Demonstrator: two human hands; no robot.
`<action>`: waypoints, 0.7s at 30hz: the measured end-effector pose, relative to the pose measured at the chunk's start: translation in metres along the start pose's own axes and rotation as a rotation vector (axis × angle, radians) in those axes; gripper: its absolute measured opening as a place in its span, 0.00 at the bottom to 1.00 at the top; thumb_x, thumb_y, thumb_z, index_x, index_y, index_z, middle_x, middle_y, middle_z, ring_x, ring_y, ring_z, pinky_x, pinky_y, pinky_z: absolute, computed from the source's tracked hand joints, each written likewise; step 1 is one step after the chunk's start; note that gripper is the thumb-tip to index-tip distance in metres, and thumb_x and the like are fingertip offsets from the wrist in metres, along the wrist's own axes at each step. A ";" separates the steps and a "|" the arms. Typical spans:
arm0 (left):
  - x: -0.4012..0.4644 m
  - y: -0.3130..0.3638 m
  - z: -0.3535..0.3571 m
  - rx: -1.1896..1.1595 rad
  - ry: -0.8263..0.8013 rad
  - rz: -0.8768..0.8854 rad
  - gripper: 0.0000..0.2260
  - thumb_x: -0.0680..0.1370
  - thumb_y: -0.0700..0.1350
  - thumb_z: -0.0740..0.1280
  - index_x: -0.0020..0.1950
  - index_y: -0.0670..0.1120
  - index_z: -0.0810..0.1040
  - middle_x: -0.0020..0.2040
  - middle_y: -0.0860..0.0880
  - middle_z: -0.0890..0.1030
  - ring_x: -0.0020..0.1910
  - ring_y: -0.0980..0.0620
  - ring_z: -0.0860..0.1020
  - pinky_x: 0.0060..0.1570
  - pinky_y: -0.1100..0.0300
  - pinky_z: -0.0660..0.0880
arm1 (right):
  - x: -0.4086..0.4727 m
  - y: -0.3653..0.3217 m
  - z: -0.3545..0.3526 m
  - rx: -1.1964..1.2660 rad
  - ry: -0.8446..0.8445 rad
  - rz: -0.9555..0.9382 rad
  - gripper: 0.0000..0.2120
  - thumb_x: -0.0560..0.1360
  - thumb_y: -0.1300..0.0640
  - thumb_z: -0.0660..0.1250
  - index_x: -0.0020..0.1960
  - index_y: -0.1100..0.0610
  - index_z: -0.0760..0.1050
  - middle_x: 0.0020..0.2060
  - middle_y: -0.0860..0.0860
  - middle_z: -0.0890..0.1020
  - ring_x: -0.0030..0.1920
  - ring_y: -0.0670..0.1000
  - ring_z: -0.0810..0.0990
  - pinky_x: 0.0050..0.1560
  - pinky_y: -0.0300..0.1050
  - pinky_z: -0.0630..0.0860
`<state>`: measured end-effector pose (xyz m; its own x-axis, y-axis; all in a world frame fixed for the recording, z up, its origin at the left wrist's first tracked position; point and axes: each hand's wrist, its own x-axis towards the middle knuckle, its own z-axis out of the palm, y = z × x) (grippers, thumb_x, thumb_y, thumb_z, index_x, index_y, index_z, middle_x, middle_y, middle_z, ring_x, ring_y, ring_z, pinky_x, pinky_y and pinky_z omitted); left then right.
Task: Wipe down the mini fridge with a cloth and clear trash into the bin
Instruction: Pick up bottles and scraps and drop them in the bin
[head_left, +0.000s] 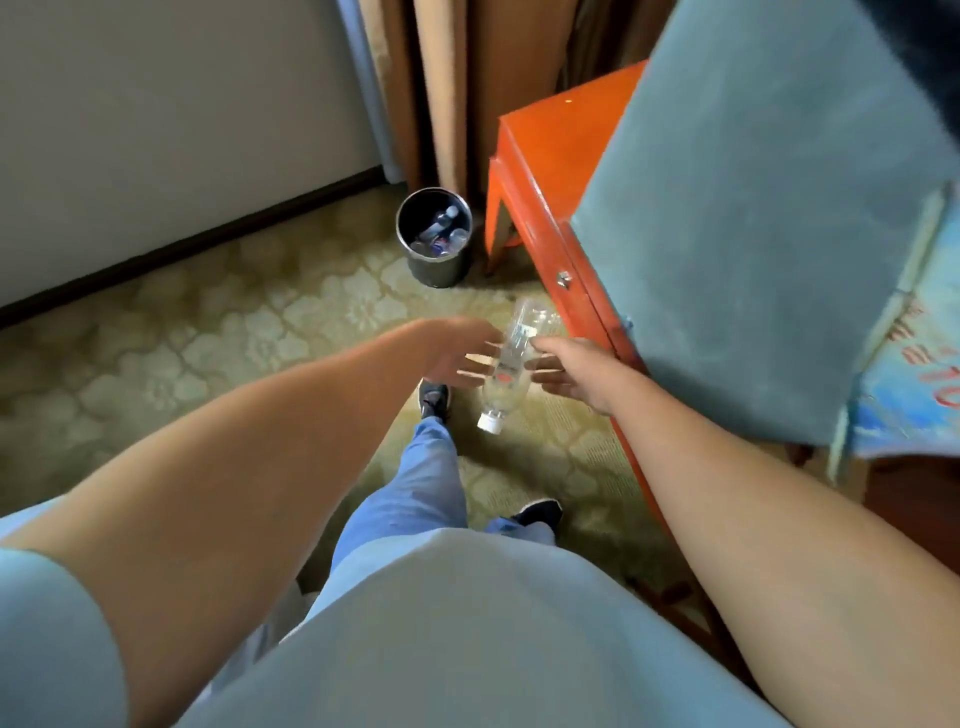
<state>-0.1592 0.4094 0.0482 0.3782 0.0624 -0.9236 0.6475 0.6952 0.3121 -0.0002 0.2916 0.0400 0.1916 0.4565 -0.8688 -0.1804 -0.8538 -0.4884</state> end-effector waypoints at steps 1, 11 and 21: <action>0.000 0.007 -0.016 -0.048 0.000 0.010 0.08 0.81 0.45 0.60 0.57 0.47 0.75 0.54 0.50 0.79 0.51 0.48 0.77 0.58 0.56 0.74 | 0.011 -0.015 0.011 0.008 0.012 0.001 0.14 0.76 0.47 0.71 0.58 0.54 0.80 0.48 0.52 0.88 0.49 0.52 0.87 0.50 0.46 0.84; 0.035 0.080 -0.151 -0.392 0.125 0.052 0.13 0.81 0.39 0.59 0.62 0.39 0.77 0.59 0.44 0.83 0.54 0.46 0.83 0.49 0.57 0.82 | 0.108 -0.135 0.095 0.030 -0.080 0.042 0.14 0.79 0.60 0.63 0.56 0.41 0.77 0.52 0.50 0.86 0.52 0.51 0.85 0.55 0.50 0.82; 0.092 0.121 -0.207 -0.382 0.141 -0.063 0.11 0.80 0.41 0.63 0.61 0.42 0.78 0.57 0.44 0.84 0.54 0.47 0.84 0.55 0.52 0.81 | 0.195 -0.183 0.120 -0.011 -0.038 0.145 0.15 0.80 0.53 0.66 0.66 0.49 0.72 0.57 0.53 0.83 0.57 0.55 0.83 0.61 0.60 0.80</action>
<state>-0.1830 0.6477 -0.0448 0.2341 0.0904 -0.9680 0.3645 0.9149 0.1736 -0.0461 0.5668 -0.0494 0.1279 0.3371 -0.9327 -0.1926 -0.9141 -0.3568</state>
